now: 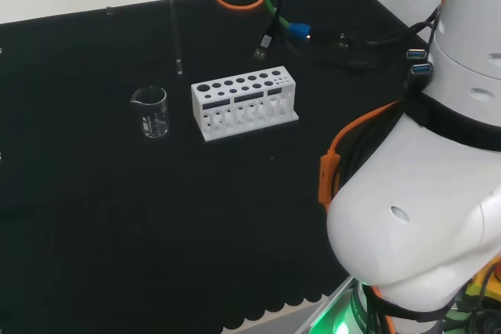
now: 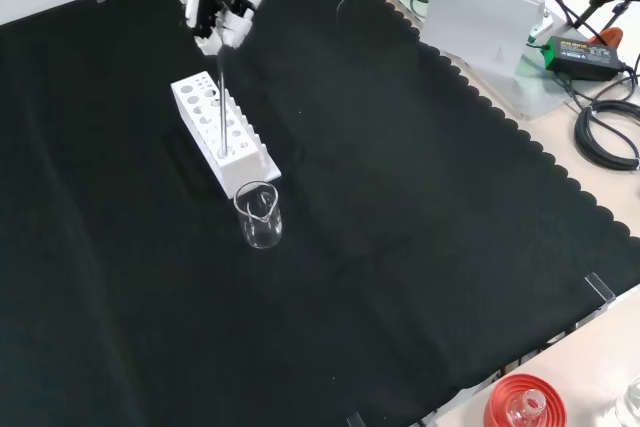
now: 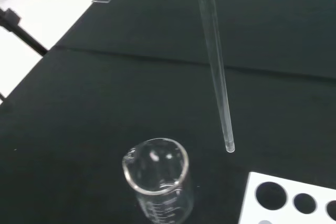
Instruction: Put the glass rod back on the white test tube rack.
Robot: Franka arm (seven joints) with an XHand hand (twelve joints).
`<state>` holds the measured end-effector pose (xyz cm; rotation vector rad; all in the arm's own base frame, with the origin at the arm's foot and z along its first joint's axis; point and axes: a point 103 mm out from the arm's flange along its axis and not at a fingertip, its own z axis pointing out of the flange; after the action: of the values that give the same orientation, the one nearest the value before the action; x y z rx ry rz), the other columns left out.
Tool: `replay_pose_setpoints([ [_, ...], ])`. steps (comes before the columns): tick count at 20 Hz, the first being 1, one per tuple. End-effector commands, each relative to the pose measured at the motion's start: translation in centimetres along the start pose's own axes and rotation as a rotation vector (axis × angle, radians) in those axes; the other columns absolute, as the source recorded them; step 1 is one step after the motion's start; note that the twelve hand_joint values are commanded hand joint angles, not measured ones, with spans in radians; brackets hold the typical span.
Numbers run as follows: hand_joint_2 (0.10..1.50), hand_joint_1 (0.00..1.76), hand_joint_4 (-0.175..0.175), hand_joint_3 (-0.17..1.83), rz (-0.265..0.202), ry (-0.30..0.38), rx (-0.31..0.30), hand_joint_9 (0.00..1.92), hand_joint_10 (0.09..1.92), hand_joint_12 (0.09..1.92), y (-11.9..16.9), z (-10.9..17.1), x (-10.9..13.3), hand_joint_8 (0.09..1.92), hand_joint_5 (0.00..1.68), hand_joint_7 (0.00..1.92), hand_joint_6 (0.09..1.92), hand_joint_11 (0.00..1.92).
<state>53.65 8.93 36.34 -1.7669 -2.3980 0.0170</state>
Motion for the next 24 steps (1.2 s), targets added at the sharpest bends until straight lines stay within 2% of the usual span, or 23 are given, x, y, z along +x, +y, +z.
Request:
replay_pose_setpoints([
  [1,1.12,1.20,-0.175,-0.17,0.040,-0.006,0.005,1.78,0.25,0.79,-0.3,0.2,-2.6,0.37,1.15,1.65,0.75,1.60],
  [10,1.12,1.20,-0.175,-0.17,0.073,0.006,0.025,1.78,0.25,0.79,-0.8,1.3,-5.3,0.37,1.15,1.65,0.76,1.60],
  [17,1.12,1.20,-0.175,-0.17,0.074,0.001,0.040,1.78,0.25,0.79,-1.0,1.7,-5.3,0.37,1.15,1.65,0.76,1.60],
  [24,1.12,1.20,-0.175,-0.17,0.062,-0.006,0.045,1.78,0.25,0.79,-0.8,2.1,-4.3,0.37,1.15,1.65,0.76,1.60],
])
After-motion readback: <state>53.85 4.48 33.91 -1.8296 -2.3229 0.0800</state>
